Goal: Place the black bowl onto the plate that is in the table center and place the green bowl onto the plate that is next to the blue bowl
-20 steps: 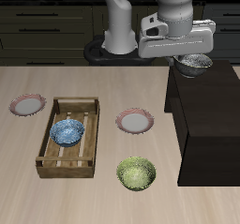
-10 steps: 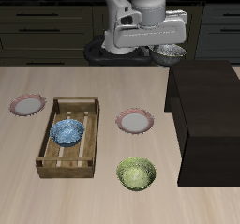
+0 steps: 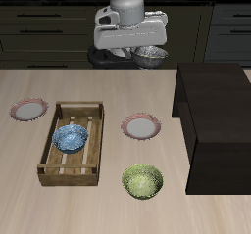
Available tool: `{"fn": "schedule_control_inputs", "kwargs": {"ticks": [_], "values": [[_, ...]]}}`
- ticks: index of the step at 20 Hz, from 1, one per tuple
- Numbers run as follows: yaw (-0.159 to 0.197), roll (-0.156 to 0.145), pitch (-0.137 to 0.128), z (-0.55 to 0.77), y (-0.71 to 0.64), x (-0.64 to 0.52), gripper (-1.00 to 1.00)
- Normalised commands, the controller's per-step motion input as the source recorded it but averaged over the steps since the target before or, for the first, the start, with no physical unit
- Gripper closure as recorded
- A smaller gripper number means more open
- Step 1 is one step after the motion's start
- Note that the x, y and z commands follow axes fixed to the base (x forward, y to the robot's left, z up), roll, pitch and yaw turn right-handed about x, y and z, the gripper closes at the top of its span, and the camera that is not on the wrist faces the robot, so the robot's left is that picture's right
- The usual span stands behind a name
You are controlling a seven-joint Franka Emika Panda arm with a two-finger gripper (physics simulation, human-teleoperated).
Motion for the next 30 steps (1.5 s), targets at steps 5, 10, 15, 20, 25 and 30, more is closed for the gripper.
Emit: {"fn": "schedule_control_inputs", "kwargs": {"ticks": [5, 10, 15, 20, 25, 30], "values": [[-0.013, -0.052, -0.023, -0.18, -0.44, 0.14, 1.00], [-0.038, -0.024, 0.016, -0.24, -0.25, 0.18, 1.00], [0.014, 0.019, 0.011, -0.34, 0.03, -0.03, 1.00], [0.010, 0.051, 0.022, -0.35, 0.12, -0.06, 1.00], [0.006, 0.032, 0.013, -0.24, 0.07, -0.04, 1.00], [-0.001, 0.022, 0.005, -0.20, 0.02, -0.08, 1.00]]}}
